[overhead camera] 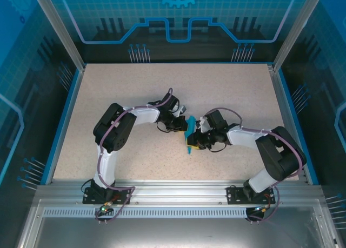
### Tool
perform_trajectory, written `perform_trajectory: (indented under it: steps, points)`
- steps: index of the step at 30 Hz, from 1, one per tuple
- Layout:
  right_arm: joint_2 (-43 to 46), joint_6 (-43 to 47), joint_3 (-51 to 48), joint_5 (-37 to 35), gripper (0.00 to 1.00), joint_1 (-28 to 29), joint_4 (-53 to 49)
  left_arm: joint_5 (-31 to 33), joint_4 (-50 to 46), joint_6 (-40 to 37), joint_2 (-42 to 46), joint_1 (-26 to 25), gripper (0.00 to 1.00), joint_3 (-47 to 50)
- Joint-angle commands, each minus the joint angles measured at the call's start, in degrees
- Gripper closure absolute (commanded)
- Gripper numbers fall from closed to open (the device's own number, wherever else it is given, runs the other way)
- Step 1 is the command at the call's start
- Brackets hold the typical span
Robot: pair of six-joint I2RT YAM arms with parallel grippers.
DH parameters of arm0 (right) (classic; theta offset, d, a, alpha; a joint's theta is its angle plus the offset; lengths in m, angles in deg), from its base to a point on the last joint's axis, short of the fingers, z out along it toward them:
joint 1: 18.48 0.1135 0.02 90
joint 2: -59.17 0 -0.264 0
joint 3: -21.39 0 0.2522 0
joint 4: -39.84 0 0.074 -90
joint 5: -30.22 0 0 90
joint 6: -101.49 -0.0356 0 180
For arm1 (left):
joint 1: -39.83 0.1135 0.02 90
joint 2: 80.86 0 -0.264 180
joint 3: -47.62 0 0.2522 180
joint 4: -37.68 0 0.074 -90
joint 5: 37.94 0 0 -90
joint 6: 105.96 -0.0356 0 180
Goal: Fold a paper plane with a square sheet of paper (fold left side to right side)
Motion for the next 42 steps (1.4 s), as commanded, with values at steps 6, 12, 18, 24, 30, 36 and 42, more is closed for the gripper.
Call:
perform_trajectory:
  steps: [6,12,18,24,30,36,42]
  points:
    - [-3.2,-3.2,-0.2,0.9,0.77,2.7,3.0,4.0,-0.3,-1.0,-2.8,0.2,0.9,1.0]
    - [-5.5,-3.3,0.7,0.6,0.77,3.0,2.9,4.0,-0.4,-1.1,-2.9,0.2,0.9,0.9]
    - [-6.7,-2.8,0.8,0.0,0.77,2.9,1.1,4.3,-0.6,-1.2,-2.9,0.2,0.9,0.8]
    - [-7.5,-2.8,1.1,0.1,0.77,3.1,0.9,4.7,-1.0,-1.3,-3.1,0.2,0.9,0.5]
    - [-7.8,-2.7,1.0,-0.5,0.77,3.4,-0.3,6.4,-2.0,-1.1,-3.7,0.2,0.92,-0.3]
    - [-8.0,-2.4,0.4,-1.1,0.77,4.5,-2.0,7.7,-3.1,-0.9,-4.6,0.3,0.94,-1.4]
    - [-7.7,-2.1,-0.4,-2.2,0.77,5.5,-3.9,8.6,-3.3,-0.2,-5.1,0.5,0.95,-1.6]
